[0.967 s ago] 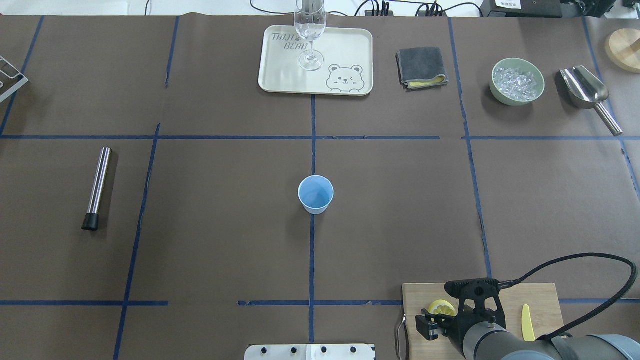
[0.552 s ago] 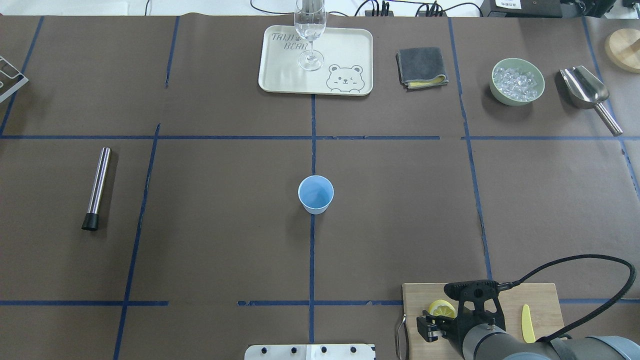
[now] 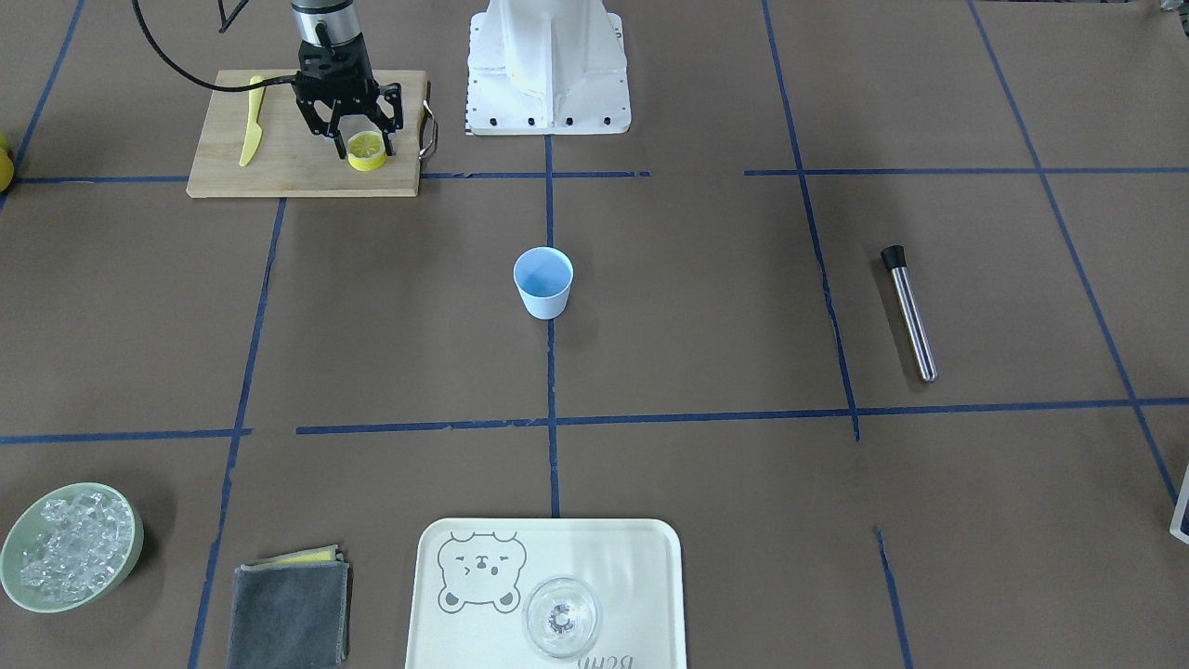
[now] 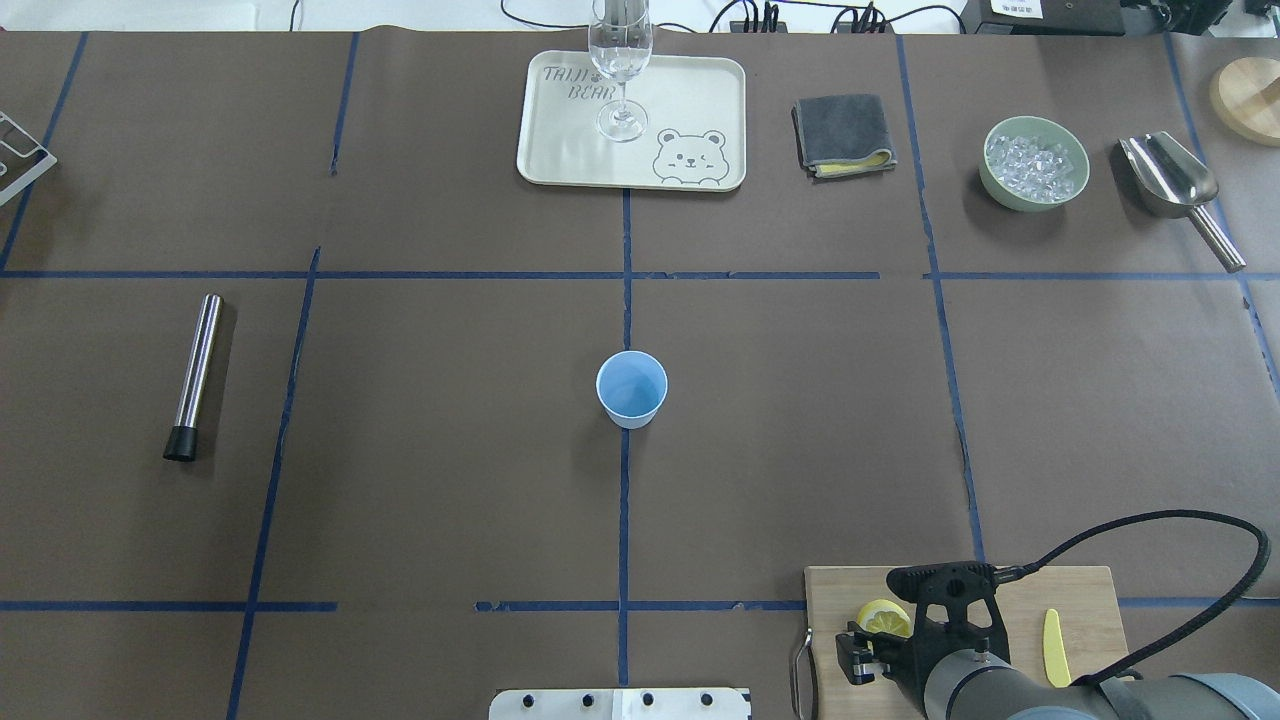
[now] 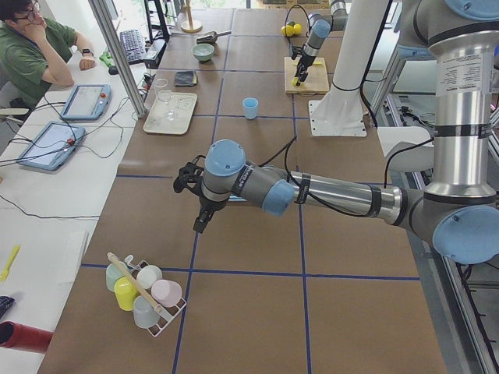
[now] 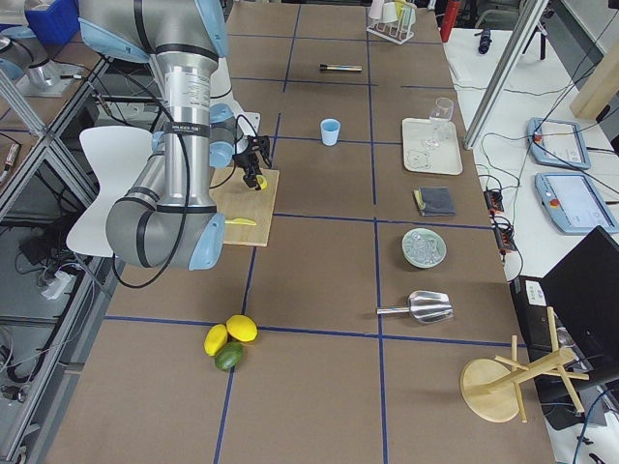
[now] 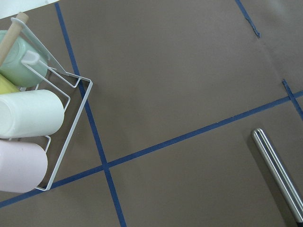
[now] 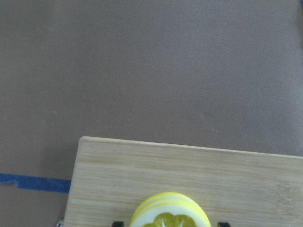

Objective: Squeeze lemon into cup
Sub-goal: 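Lower the right gripper and grasp the lemon slice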

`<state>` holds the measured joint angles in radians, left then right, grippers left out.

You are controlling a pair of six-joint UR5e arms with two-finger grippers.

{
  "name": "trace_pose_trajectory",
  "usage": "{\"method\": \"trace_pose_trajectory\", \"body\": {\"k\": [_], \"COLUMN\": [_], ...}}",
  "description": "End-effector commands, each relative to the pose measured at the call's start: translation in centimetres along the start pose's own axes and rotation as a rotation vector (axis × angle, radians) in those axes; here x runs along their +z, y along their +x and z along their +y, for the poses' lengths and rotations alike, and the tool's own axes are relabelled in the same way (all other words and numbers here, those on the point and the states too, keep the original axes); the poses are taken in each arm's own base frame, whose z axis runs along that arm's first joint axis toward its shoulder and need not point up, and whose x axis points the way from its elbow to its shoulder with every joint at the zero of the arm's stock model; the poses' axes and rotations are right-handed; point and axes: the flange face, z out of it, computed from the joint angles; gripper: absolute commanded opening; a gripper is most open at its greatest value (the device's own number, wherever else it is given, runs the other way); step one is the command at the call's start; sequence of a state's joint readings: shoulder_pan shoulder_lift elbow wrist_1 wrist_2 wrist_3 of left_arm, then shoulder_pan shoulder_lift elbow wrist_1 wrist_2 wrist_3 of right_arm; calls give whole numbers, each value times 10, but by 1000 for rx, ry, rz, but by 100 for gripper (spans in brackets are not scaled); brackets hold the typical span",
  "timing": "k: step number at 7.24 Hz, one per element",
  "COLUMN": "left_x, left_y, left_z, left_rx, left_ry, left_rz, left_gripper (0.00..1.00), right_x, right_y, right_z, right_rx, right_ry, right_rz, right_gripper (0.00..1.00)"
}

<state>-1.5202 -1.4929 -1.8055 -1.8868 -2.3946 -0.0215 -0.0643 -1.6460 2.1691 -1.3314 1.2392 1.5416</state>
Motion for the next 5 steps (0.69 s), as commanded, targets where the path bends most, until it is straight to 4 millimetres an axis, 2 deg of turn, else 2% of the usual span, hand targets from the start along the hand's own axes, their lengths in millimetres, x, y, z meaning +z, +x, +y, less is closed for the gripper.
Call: {"method": "trace_pose_trajectory", "body": {"k": [1, 2, 5], "left_x": [0, 0, -1], "left_y": [0, 0, 1], "left_z": [0, 0, 0], "left_rx": [0, 0, 2], "left_ry": [0, 0, 2], "left_rz": [0, 0, 0], "left_gripper": [100, 100, 100], "right_x": [-1, -2, -8], "right_y": [0, -1, -3], "right_z": [0, 0, -6], "right_rx": [0, 1, 11], "right_ry": [-2, -2, 5], "right_rz": [-1, -4, -15], "right_gripper": [49, 39, 37]}}
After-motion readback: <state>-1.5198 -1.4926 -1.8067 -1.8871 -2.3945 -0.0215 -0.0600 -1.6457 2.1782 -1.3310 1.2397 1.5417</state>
